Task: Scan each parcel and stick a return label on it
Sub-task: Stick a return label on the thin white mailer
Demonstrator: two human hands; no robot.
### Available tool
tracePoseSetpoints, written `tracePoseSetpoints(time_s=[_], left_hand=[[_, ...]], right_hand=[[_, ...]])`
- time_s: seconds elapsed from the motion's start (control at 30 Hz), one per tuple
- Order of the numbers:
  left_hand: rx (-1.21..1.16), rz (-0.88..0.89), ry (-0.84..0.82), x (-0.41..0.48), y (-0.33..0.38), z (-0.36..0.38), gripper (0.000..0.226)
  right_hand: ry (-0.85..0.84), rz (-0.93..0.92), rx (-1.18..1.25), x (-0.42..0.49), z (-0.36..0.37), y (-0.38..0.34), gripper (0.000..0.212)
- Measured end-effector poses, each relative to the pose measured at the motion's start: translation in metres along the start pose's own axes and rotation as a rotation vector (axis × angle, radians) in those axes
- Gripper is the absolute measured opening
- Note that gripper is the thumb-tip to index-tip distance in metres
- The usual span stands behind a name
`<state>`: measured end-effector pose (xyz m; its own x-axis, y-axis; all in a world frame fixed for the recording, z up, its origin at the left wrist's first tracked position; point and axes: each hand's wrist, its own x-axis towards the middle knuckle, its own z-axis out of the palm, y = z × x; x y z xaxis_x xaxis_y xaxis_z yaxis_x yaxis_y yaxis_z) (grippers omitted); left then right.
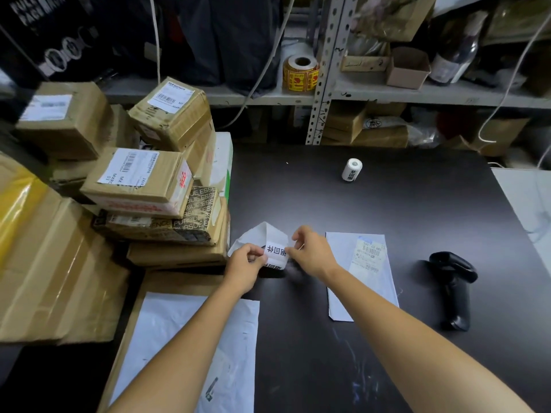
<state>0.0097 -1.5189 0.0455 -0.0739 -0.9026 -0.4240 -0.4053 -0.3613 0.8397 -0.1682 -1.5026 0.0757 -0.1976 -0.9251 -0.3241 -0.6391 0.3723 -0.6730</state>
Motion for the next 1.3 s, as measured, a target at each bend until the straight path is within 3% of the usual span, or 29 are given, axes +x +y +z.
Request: tracePoseSetpoints(time_s=[0.17, 0.4, 0.7, 1.13, 1.3], left_hand=[[-0.01, 0.017, -0.035, -0.004, 0.007, 0.002, 0.011], [0.045, 0.05, -0.1, -0.011, 0.004, 0.0, 0.041], [-0.009, 0.096, -0.065, -0.013, 0.008, 0.005, 0.01], [0.049, 0.067, -0.159, -0.009, 0.013, -0.006, 0.023], [0.075, 0.063, -0.122, -0.007, 0.012, -0.011, 0.024]], right_hand=[[-0.056, -0.194, -0.162, -0.004, 0.006, -0.006, 0.011], [-0.031, -0.148, -0.121, -0.006, 0.009, -0.003, 0.012], [0.02, -0.281, -0.199, -0.011, 0.008, -0.007, 0.014], [-0.14, -0.25, -0.229, -0.002, 0.005, -0.016, 0.014], [-0.116, -0.116, -0.146, 0.005, 0.006, -0.014, 0.015]])
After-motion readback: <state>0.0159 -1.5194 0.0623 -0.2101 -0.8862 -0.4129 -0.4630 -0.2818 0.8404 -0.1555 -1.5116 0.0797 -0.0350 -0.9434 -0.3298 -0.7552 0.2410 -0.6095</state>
